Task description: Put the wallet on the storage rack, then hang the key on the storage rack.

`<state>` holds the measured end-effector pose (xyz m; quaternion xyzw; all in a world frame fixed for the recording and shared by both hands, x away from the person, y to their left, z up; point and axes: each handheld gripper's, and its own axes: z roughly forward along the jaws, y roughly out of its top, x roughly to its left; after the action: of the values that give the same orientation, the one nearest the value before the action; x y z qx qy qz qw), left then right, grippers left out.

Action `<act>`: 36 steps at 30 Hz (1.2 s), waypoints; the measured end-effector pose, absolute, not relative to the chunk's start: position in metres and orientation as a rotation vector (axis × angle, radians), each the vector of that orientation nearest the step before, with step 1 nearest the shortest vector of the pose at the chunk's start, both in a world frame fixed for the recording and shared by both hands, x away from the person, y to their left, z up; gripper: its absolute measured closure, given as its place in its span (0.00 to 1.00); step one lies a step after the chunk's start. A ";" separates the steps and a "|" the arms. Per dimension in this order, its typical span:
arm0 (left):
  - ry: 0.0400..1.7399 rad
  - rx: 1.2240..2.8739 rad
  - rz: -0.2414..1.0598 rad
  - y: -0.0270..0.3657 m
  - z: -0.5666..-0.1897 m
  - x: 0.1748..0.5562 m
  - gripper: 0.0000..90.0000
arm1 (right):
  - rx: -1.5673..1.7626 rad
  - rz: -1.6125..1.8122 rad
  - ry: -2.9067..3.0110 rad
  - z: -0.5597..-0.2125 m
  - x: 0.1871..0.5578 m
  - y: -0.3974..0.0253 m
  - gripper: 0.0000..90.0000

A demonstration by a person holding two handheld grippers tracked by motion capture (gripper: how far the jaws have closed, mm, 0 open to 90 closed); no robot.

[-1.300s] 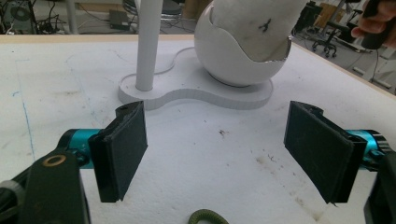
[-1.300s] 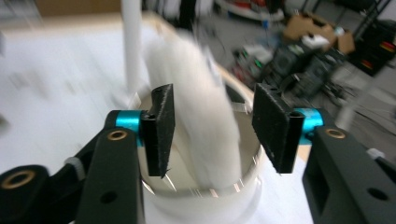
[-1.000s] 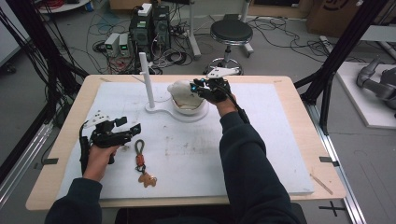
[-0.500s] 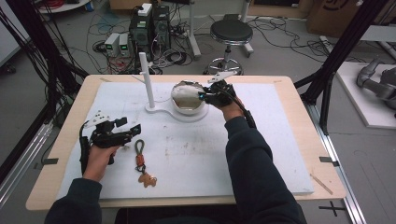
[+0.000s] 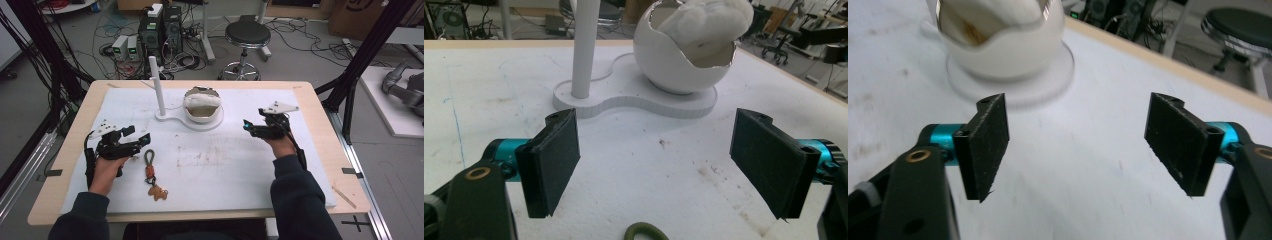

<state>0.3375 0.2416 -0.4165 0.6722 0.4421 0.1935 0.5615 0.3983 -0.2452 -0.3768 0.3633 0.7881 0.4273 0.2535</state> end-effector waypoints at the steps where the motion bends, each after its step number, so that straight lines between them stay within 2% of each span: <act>1: 1.041 1.583 0.456 0.242 -0.417 0.337 0.22 | 1.003 1.157 2.142 -0.381 0.393 -0.253 0.27; 10: 1.062 1.626 0.490 0.240 -0.421 0.336 0.23 | 1.101 1.165 2.094 -0.403 0.362 -0.302 0.24; 31: 1.092 1.652 0.461 0.239 -0.424 0.338 0.25 | 1.133 1.164 2.050 -0.404 0.356 -0.312 0.24; 36: 1.110 1.681 0.427 0.239 -0.424 0.336 0.33 | 1.134 1.158 2.063 -0.407 0.355 -0.313 0.26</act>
<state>0.3363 0.2394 -0.4244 0.6996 0.4619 0.1779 0.5153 0.3550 -0.3129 -0.4072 0.4177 0.7600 0.4268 0.2563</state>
